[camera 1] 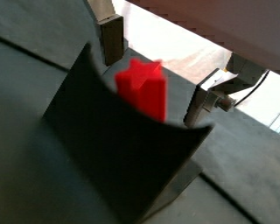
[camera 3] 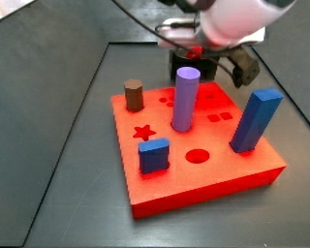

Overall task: Pick up the star object. Move up. Place the star object on the fixture. Regrasp the star object. Move to above the board. Insert the star object.
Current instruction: Regrasp the star object, then move to above the board.

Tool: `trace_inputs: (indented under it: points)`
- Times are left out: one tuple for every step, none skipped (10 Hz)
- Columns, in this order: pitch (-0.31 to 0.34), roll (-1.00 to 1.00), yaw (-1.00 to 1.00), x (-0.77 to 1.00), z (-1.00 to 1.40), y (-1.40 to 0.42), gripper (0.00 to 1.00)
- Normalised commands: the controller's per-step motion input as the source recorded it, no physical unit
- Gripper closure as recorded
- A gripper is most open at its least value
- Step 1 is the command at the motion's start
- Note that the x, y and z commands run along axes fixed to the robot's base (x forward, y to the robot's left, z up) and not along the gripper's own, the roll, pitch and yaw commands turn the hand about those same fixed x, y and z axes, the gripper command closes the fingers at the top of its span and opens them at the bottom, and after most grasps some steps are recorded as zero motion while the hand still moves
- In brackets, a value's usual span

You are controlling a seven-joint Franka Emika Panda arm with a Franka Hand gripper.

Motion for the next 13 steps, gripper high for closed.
trace_inputs:
  points:
    - [-0.001,0.05,0.00,0.07,-0.35,0.00,0.00]
    - [0.013,0.05,0.01,0.06,-0.23,0.00,0.00]
    - [0.015,0.05,0.02,0.02,-0.18,-0.02,0.00]
    - [0.015,0.05,0.02,0.02,-0.18,-0.02,0.00]
    - [0.015,0.05,0.02,0.02,-0.18,-0.02,0.00]
    - [0.015,0.05,0.02,0.02,-0.18,-0.02,0.00]
    - [0.000,0.00,0.00,0.00,0.00,0.00,1.00]
    - [0.168,0.17,0.18,-0.12,1.00,-0.05,1.00]
    - [0.154,0.14,0.18,-0.12,1.00,-0.05,1.00]
    - [0.124,0.10,0.18,-0.12,1.00,-0.05,1.00]
    - [0.068,0.03,0.18,-0.11,1.00,-0.04,1.00]
    - [0.028,-0.01,0.18,-0.11,1.00,-0.04,1.00]
    - [-0.028,-0.02,0.16,-0.11,1.00,-0.04,1.00]
